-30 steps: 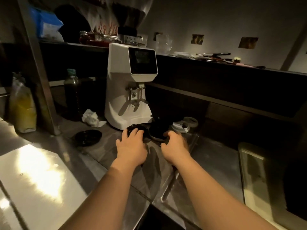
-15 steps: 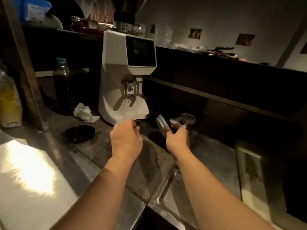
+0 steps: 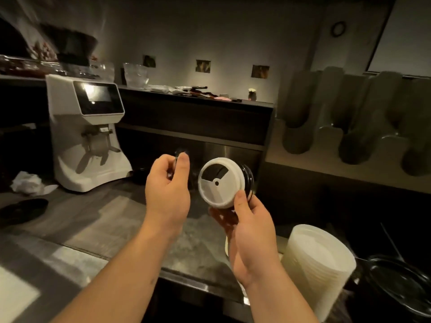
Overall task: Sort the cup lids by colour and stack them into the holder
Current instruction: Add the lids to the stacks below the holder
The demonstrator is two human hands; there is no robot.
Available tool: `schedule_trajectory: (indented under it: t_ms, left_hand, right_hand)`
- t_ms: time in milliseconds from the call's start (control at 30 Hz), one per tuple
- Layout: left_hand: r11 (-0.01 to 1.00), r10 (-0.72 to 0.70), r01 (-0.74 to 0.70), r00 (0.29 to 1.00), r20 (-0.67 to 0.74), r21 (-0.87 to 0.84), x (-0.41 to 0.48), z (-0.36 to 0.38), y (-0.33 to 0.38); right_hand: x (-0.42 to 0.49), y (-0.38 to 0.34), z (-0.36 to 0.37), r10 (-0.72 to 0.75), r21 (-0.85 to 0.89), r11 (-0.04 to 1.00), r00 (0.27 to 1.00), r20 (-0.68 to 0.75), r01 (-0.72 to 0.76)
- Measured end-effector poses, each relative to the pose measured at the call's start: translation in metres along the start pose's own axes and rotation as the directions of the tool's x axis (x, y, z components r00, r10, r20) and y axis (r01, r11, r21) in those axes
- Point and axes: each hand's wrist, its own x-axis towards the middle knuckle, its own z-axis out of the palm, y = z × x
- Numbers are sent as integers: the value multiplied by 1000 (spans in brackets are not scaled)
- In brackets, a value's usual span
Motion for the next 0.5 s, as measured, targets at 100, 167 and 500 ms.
schedule_trajectory:
  t_ms: [100, 167, 500]
  left_hand:
    - [923, -177, 181, 983, 45, -340, -41, 3, 22]
    - [824, -253, 288, 957, 138, -488, -64, 4, 32]
    - [557, -472, 571, 815, 336, -604, -101, 57, 64]
  right_hand:
    - [-29, -15, -16, -74, -50, 996, 997, -3, 74]
    - [-45, -23, -25, -132, -93, 987, 991, 28, 134]
    - [-57, -65, -72, -281, -147, 945, 955, 99, 293]
